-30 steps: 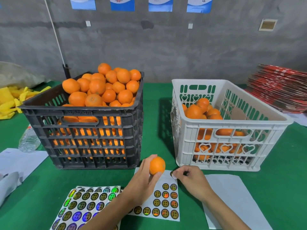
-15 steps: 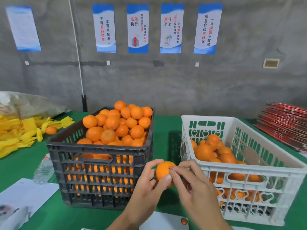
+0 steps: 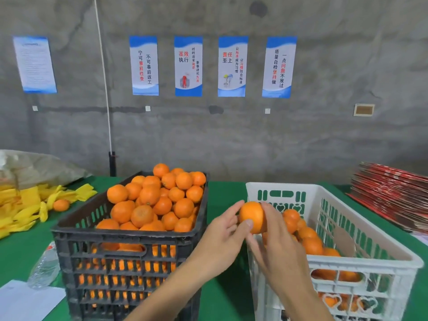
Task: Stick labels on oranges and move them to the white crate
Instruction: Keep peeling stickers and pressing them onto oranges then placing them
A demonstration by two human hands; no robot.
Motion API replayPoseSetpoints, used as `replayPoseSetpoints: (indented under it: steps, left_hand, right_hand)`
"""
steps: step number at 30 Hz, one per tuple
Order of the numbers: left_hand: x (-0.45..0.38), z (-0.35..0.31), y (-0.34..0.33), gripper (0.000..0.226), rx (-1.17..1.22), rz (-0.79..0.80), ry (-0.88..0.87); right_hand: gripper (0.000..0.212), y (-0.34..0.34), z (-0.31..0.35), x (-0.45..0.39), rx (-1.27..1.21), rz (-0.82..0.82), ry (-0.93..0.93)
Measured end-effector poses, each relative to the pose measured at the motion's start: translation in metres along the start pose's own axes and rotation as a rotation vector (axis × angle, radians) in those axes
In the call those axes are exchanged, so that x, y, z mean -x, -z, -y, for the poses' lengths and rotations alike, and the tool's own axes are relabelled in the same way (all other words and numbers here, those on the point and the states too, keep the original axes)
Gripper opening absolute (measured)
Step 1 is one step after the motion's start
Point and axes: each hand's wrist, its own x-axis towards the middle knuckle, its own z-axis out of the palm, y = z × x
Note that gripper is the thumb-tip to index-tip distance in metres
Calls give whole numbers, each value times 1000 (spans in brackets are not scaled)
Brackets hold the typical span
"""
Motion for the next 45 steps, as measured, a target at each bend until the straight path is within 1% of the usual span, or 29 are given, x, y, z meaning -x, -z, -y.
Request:
replayPoseSetpoints:
  steps: [1, 3, 5, 7, 8, 9, 10, 12, 14, 15, 16, 17, 19, 21, 22, 24, 25, 26, 27, 29, 30, 32, 35, 36, 38, 40, 41, 44, 45]
  left_hand:
    - [-5, -3, 3, 66, -72, 25, -13]
    - [-17, -4, 14, 53, -198, -4, -60]
    - [-28, -3, 32, 35, -293, -102, -90]
    - [-40, 4, 57, 24, -477, -187, -58]
    - [-45, 8, 73, 22, -611, -202, 1]
    - [-50, 14, 89, 21, -751, -189, 110]
    - [-54, 19, 106, 23, -884, -147, 270]
    - [-57, 23, 134, 31, -1121, 15, 624]
    - [-54, 23, 154, 40, -1311, 246, 871]
    - [-53, 23, 161, 44, -1354, 346, 934]
    - [-52, 24, 167, 48, -1362, 404, 962]
    - [-52, 25, 171, 49, -1354, 401, 964]
    - [-51, 29, 175, 43, -1318, 270, 893]
    - [-46, 31, 173, 45, -1209, 17, 720]
    - [-42, 30, 169, 53, -1134, -139, 574]
    - [-29, 21, 154, 70, -937, -459, 213]
    - [-22, 13, 143, 73, -833, -568, 58]
    - [-15, 6, 130, 74, -741, -623, -63]
    - [-7, 0, 115, 74, -661, -627, -163]
    - [11, -5, 87, 69, -580, -566, -300]
    - [20, -4, 74, 66, -603, -540, -361]
    - [35, 4, 55, 63, -736, -496, -472]
    - [54, 27, 39, 60, -950, -385, -567]
    - [59, 36, 36, 60, -986, -336, -581]
    - [69, 58, 27, 60, -964, -239, -601]
    - [79, 81, 15, 64, -872, -172, -580]
    - [84, 94, 10, 66, -819, -152, -535]
    - [99, 134, -2, 70, -651, -103, -257]
    - [105, 147, -6, 69, -652, -72, -190]
  right_hand:
    - [68, 3, -5, -3, -4, -13, -19]
    - [58, 7, -17, -8, 29, -8, -69]
    - [57, 9, -29, -10, 70, 32, -134]
    - [63, 7, -37, -10, 100, 68, -148]
    - [66, 5, -40, -9, 109, 89, -143]
    - [71, 3, -40, -8, 105, 106, -134]
    - [76, 0, -39, -7, 86, 121, -123]
    - [77, -8, -35, -6, 48, 139, -97]
    - [69, -15, -30, -6, 30, 116, -65]
    - [62, -18, -26, -7, 15, 87, -41]
    - [53, -21, -22, -7, -2, 53, -19]
    - [45, -22, -18, -7, -16, 27, -1]
    - [36, -26, -11, -4, -50, -9, 43]
    - [32, -30, -6, 2, -118, -32, 90]
    - [32, -32, -2, 5, -166, -36, 107]
    - [34, -36, 6, 9, -272, -4, 145]
    - [37, -37, 10, 9, -322, 28, 161]
    - [40, -38, 16, 9, -374, 73, 170]
    - [44, -38, 21, 9, -425, 119, 172]
    - [52, -38, 30, 9, -465, 179, 167]
    - [53, -38, 33, 11, -442, 191, 153]
    - [53, -39, 35, 22, -379, 202, 100]
    - [52, -39, 29, 52, -314, 253, 87]
    - [49, -39, 26, 62, -324, 270, 66]
    - [41, -39, 19, 84, -370, 294, -10]
    - [33, -40, 9, 104, -347, 332, -32]
    - [30, -42, 3, 114, -331, 369, -32]
    - [22, -51, -17, 144, -344, 576, -58]
    - [17, -54, -22, 153, -371, 649, -67]
